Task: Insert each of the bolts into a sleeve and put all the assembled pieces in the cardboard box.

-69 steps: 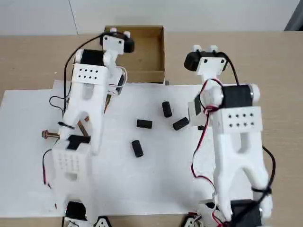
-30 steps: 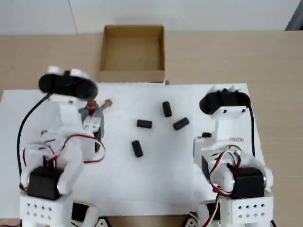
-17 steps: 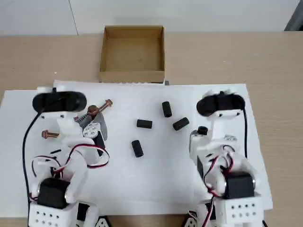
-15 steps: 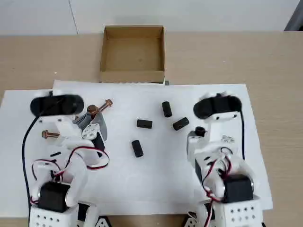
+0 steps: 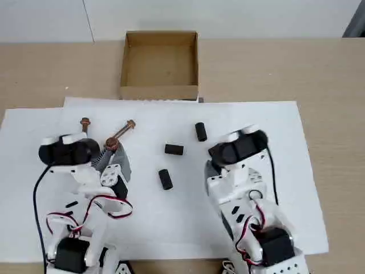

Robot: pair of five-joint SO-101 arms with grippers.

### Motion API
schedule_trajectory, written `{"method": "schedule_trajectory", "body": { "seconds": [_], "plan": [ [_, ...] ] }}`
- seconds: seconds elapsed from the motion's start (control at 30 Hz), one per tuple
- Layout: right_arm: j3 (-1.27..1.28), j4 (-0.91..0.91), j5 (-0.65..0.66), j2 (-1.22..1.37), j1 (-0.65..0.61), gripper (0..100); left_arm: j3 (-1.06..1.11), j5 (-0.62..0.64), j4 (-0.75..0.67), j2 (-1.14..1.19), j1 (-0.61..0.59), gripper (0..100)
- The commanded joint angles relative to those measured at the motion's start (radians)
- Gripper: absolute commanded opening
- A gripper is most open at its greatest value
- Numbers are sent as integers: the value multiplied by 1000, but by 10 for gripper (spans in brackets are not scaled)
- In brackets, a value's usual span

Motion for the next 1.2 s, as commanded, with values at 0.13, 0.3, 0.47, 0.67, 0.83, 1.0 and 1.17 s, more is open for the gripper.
{"method": "schedule_trajectory", "body": {
  "seconds": [0.13, 0.3, 0.47, 0.67, 0.83, 1.0, 1.17],
  "plan": [
    [115, -117, 2, -114, -199, 2, 12, 94, -32, -57, 11, 5],
    [169, -134, 2, -165, -288, 2, 12, 123, -97, -57, 12, 5],
    [199, -136, 2, -186, -318, 2, 16, 140, -206, -57, 114, 5],
    [204, -136, 2, -186, -321, 2, 18, 201, -259, -55, 247, 5],
    [203, -136, 69, -186, -338, 2, 18, 201, -262, -55, 293, 5],
    [203, -137, 83, -186, -375, 2, 18, 201, -259, -54, 322, 5],
    [206, -209, 98, -186, -372, 2, 18, 201, -258, -52, 322, 5]
  ]
}}
